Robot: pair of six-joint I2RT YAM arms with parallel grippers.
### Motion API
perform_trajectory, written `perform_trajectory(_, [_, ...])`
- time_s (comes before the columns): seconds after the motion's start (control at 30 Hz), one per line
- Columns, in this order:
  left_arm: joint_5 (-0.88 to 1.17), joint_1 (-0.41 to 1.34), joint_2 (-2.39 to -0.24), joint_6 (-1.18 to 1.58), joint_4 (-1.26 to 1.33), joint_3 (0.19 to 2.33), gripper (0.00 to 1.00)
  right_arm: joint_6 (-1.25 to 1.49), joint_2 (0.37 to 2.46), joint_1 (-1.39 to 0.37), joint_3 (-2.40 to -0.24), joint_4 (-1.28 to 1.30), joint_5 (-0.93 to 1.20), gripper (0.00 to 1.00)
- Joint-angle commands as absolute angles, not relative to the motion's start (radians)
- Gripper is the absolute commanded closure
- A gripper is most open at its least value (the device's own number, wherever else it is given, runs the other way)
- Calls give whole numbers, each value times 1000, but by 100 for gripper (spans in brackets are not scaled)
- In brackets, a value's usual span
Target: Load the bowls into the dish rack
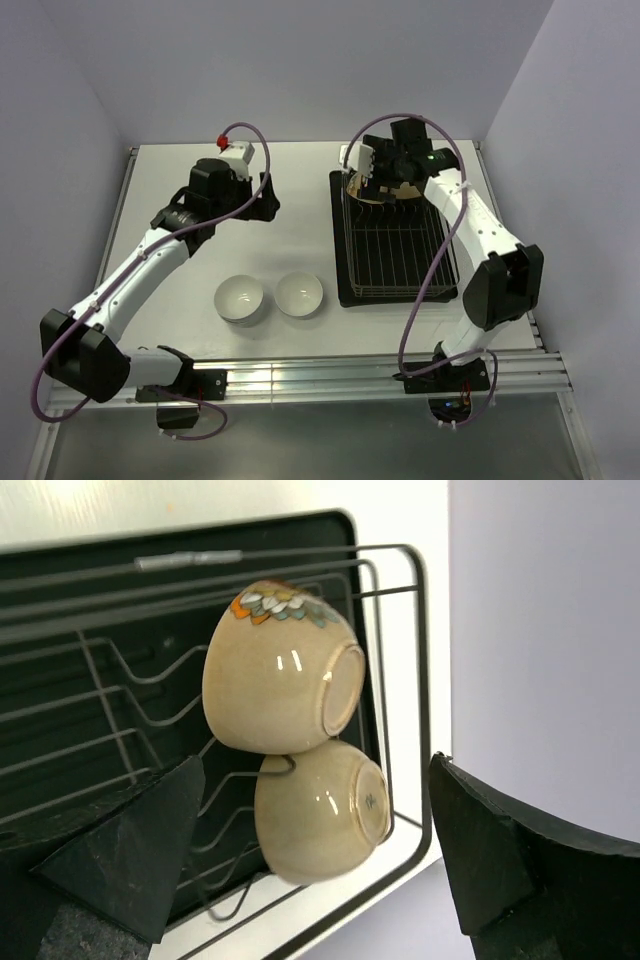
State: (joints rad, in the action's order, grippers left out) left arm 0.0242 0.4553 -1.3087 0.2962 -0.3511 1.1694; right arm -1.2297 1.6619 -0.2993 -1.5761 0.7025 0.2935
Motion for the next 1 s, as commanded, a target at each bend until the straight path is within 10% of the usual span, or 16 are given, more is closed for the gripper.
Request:
perform_trajectory(0.0, [194, 446, -1258, 177, -370, 1151, 2, -1090, 1548, -305, -1641, 733, 348, 0])
perform_trajectory(0.5, [658, 446, -1503, -340, -612, 1114, 24, -344, 1272, -244, -1543, 885, 563, 0])
perform_trajectory(0.97, [528, 566, -1681, -354, -581, 1124, 34, -26, 1097, -164, -1261, 804, 744, 0])
